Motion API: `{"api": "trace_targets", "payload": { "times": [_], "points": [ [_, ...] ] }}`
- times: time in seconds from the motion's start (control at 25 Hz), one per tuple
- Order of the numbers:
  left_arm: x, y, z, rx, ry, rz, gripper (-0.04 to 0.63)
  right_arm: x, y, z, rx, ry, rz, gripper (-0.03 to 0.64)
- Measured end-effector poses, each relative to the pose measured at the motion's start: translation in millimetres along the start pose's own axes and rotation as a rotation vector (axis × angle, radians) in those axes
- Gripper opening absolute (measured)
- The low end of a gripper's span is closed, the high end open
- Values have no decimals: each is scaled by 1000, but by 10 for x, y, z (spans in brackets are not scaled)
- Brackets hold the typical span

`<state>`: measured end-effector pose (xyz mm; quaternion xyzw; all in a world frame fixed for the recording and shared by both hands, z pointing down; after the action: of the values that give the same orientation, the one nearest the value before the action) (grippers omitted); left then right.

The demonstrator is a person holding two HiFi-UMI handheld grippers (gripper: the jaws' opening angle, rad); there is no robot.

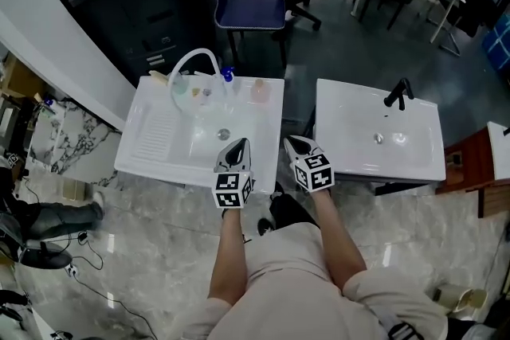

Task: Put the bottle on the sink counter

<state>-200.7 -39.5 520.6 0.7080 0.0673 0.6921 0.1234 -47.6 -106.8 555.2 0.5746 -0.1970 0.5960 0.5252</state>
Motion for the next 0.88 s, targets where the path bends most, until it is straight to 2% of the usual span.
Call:
{"api": "trace_targets", "payload": {
  "times": [0.76,0.88],
  "points": [
    [15,-74,-23,-14,5,-8,6,120,-143,-56,9,13,-4,6],
    [-13,-96,-24,-12,34,-16,6,119,-146,-74,7,15,-3,6]
  ]
}}
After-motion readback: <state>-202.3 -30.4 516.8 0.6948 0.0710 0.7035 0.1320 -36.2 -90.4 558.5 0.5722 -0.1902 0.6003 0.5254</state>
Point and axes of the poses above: the fingertips, and each gripper's own axes: y forward along the fingers, z to its right, x out of its underside, the point moved 5 cm from there along -y, backward along the fingers, and after that the axes turned 11 degrees about -x, right-handed, at the moved point
